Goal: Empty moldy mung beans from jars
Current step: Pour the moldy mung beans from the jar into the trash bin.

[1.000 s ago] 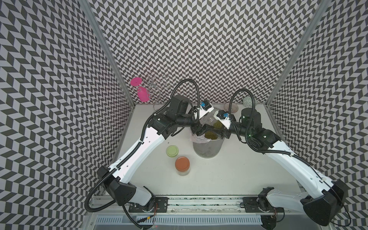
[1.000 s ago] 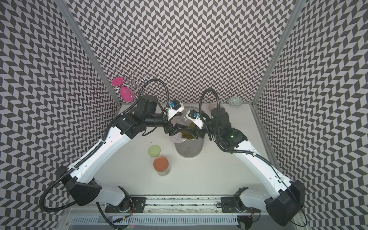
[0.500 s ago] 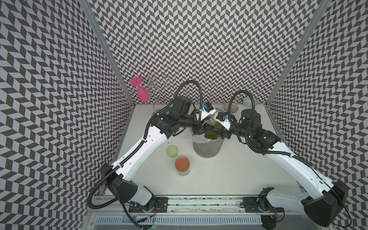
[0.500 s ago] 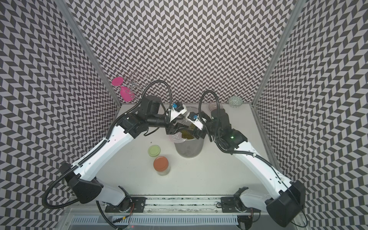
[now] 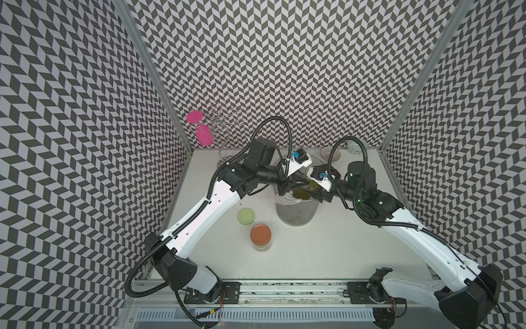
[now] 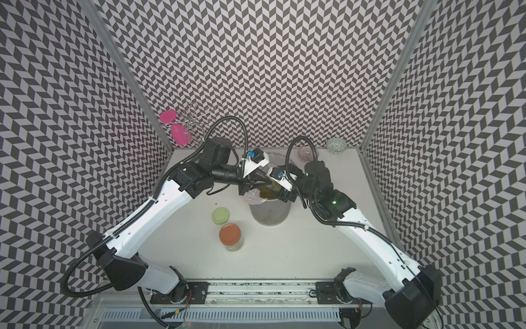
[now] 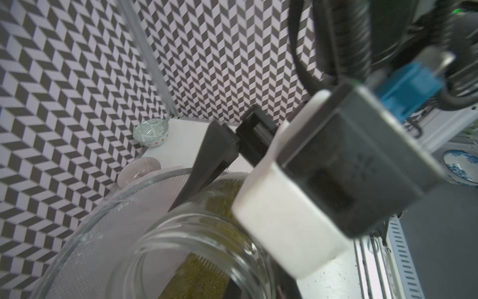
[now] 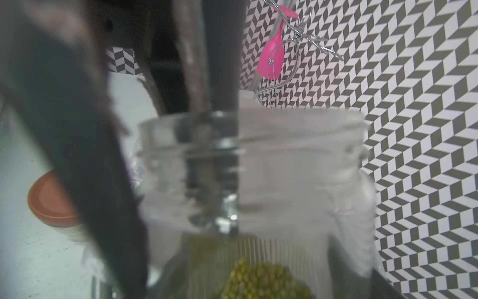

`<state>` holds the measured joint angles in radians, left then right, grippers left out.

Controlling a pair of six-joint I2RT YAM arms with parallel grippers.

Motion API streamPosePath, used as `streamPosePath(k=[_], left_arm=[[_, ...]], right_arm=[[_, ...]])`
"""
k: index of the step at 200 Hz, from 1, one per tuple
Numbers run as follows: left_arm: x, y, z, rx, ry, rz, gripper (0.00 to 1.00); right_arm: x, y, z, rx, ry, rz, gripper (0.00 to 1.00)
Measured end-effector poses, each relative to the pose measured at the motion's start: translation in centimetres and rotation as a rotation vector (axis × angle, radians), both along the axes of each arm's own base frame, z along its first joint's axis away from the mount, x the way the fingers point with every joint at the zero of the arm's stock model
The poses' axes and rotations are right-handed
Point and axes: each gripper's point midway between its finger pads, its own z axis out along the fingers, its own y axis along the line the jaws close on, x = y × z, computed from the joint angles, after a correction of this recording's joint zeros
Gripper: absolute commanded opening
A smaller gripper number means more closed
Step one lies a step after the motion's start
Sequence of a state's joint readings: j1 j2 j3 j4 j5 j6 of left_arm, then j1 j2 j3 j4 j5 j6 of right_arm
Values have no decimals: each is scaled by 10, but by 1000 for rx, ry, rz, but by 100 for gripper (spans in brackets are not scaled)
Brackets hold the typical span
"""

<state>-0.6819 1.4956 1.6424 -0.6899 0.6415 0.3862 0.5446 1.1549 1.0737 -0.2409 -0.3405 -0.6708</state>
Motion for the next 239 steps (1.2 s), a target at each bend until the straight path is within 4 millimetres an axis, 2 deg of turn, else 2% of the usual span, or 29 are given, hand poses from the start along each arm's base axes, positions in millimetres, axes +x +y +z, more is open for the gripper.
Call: streamPosePath(k=[19, 32, 40, 57, 70, 114, 126, 152, 196, 221, 239], left_arm=[[-3, -2, 1, -3, 1, -10, 8], [-4, -2, 1, -3, 1, -12, 13], [-4, -3, 1, -3, 0, -13, 21], [0, -2, 0, 4, -7, 15, 48], [6, -1, -1, 14, -19, 42, 58], [13, -1, -2, 36, -64, 86, 59], [13, -2, -2, 39, -71, 87, 57], [8, -6, -2, 42, -79, 70, 37], [-4, -12, 3, 21, -92, 10, 10], [-5, -12, 3, 22, -87, 12, 0], [-5, -11, 3, 23, -83, 14, 0]], right_arm=[[-3, -2, 2, 0, -32, 5, 59], [-3, -2, 3, 4, -45, 6, 58], [-4, -2, 3, 6, -52, 6, 58], [-4, -3, 6, 24, -52, -2, 58], [-6, -4, 10, 35, -52, -4, 58], [-9, -3, 11, 59, -29, 9, 58], [-11, -2, 12, 64, -24, 17, 58], [-11, -2, 12, 71, -16, 20, 58], [-12, -2, 11, 46, -44, 41, 58], [-12, -2, 11, 40, -53, 47, 58], [-12, -2, 11, 36, -59, 49, 60]])
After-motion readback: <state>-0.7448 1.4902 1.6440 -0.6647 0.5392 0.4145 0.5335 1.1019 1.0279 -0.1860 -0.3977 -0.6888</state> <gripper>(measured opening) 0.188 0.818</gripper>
